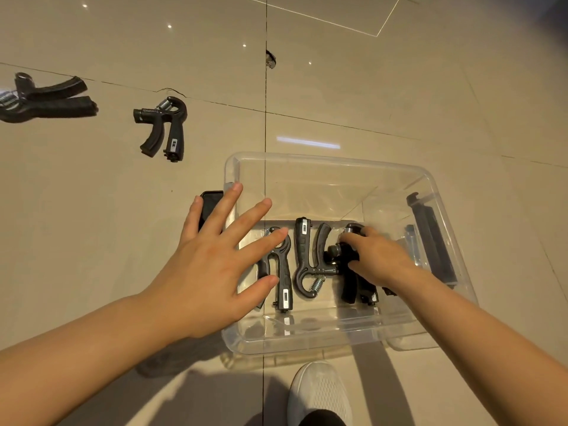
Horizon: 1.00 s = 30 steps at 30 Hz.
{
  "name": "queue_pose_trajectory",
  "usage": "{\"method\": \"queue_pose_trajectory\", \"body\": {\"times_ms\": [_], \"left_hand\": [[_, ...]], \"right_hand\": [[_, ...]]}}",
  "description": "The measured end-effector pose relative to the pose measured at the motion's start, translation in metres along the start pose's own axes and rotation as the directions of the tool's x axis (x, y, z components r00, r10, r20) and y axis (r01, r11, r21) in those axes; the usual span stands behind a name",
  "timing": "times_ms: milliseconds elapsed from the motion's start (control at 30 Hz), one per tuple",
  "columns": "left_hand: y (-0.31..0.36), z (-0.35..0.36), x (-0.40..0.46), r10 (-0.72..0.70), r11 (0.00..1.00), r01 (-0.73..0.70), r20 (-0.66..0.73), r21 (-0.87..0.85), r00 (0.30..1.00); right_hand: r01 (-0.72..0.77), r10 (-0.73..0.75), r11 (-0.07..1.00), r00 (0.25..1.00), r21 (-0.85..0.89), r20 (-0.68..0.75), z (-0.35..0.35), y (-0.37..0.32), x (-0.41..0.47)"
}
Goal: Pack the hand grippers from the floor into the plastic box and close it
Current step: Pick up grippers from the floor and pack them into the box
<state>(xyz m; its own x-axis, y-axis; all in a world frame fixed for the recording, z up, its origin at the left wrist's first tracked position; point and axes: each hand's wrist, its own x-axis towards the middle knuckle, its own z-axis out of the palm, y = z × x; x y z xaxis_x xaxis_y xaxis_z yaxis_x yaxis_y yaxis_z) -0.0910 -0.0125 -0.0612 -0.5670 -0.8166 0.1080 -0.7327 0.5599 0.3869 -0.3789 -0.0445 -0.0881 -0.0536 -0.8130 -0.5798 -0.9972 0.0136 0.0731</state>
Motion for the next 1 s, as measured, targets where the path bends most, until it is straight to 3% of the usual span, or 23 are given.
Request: {"method": "queue_pose_trajectory", "body": {"times_ms": [367,500,633,800,1000], "left_hand": [[0.001,0.001,0.0,-0.015,0.999,0.015,-0.011,-0.034,1.0],[0.001,0.001,0.001,-0.018,0.999,0.017,-0.016,-0.04,1.0],[0.001,0.002,0.001,-0.016,0.999,0.015,-0.016,-0.043,1.0],[0.0,0.002,0.001,-0.019,0.999,0.019,-0.016,-0.036,1.0],[0.001,0.001,0.001,-0.048,0.999,0.048,0.004,-0.017,0.999]], "right_hand": [[-0.013,0.021,0.968,0.999,-0.251,0.029,0.01,-0.003,0.006],[-0.014,0.037,0.965,0.996,-0.26,0.084,0.007,0.0,0.008],[0.043,0.005,0.964,0.983,-0.263,0.181,-0.002,0.002,0.012],[0.233,-0.166,0.873,0.968,-0.428,0.19,-0.009,0.012,0.03],[0.221,-0.155,0.896,0.969,-0.385,0.193,-0.001,0.015,0.033]]}}
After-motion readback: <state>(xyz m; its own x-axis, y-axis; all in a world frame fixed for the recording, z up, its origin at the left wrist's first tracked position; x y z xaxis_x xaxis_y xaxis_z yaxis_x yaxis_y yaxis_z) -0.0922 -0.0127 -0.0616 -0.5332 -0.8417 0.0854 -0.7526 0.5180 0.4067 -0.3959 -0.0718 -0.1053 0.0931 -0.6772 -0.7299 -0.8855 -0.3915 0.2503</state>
